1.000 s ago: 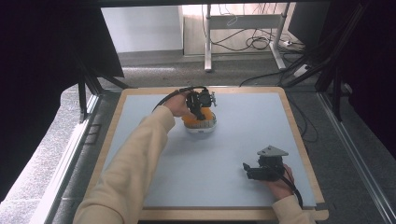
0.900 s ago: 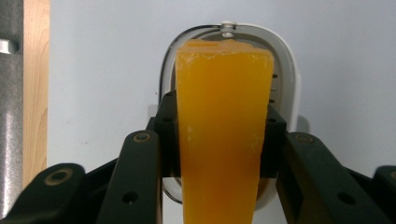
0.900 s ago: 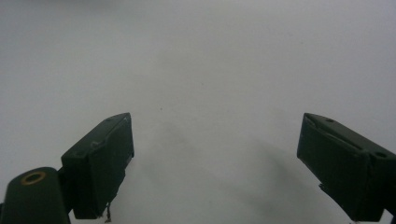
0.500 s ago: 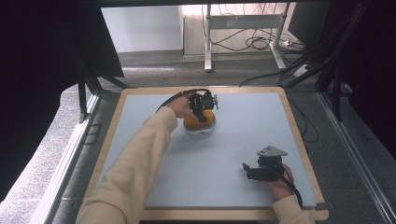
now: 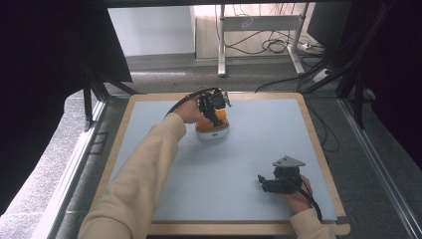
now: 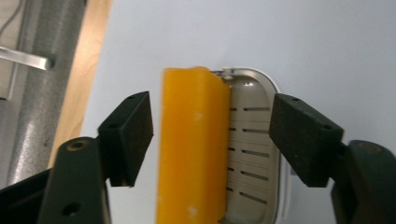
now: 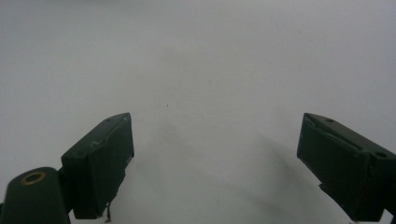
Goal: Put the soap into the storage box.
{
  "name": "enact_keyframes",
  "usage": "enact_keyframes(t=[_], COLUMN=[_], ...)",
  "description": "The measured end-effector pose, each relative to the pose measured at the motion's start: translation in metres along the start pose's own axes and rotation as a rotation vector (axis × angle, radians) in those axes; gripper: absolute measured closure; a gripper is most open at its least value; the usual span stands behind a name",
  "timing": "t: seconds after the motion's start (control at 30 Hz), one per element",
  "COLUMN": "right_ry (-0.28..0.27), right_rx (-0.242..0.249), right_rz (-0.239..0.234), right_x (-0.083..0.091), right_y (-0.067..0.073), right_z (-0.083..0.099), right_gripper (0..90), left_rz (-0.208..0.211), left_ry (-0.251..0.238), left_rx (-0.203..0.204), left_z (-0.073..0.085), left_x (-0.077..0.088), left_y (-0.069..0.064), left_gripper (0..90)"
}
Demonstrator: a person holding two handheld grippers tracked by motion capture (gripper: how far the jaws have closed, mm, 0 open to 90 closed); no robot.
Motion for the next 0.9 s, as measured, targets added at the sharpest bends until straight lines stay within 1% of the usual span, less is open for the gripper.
enact_keyframes(t=[0.1, 0.2, 0.3, 0.37, 0.4, 0.43, 0.57, 0.7, 0.8, 0.9], right_ry=[-0.001, -0.001, -0.001, -0.001, -0.001, -0.001, -0.001, 0.001, 0.001, 0.001], right_rx=[-0.002, -0.004, -0.002, -0.002, -0.001, -0.001, 0.001, 0.003, 0.004, 0.004], right_rz=[-0.001, 0.001, 0.001, 0.001, 0.002, 0.002, 0.004, 0.005, 0.008, 0.009], right_x=[0.0, 0.0, 0.0, 0.001, 0.0, 0.0, 0.0, 0.0, 0.0, 0.0], right_y=[-0.001, -0.001, -0.001, -0.001, -0.001, -0.001, -0.001, 0.0, 0.0, 0.001], right_z=[0.0, 0.0, 0.0, 0.0, 0.0, 0.0, 0.0, 0.0, 0.0, 0.0], right_gripper=[11.3, 11.3, 11.3, 11.3, 11.3, 11.3, 11.3, 11.3, 11.3, 11.3], left_rz=[0.0, 0.015, 0.032, 0.03, 0.035, 0.042, 0.025, 0.022, 0.023, 0.029], left_ry=[-0.022, -0.038, -0.054, -0.071, -0.084, -0.094, -0.124, -0.162, -0.183, -0.196], left_rx=[0.029, 0.051, 0.079, 0.096, 0.106, 0.119, 0.149, 0.18, 0.198, 0.225], left_z=[0.001, 0.003, 0.008, 0.013, 0.015, 0.017, 0.029, 0.041, 0.052, 0.064], left_x=[0.004, 0.007, 0.013, 0.019, 0.023, 0.027, 0.043, 0.059, 0.068, 0.074], left_y=[0.002, 0.0, -0.001, -0.002, -0.002, -0.003, -0.007, -0.014, -0.02, -0.028], left_gripper=[26.9, 24.9, 24.5, 24.2, 24.3, 24.2, 24.1, 23.8, 23.8, 24.2])
Point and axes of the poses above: each handheld gripper's, and its own axes: x roughly backward along the jaws, z roughly out of its underside, y roughly to its left, the point moved 10 cm from there along -x, roughly forward along the jaws, and after that the axes turned 13 degrees about y, right-handed, at the moved point
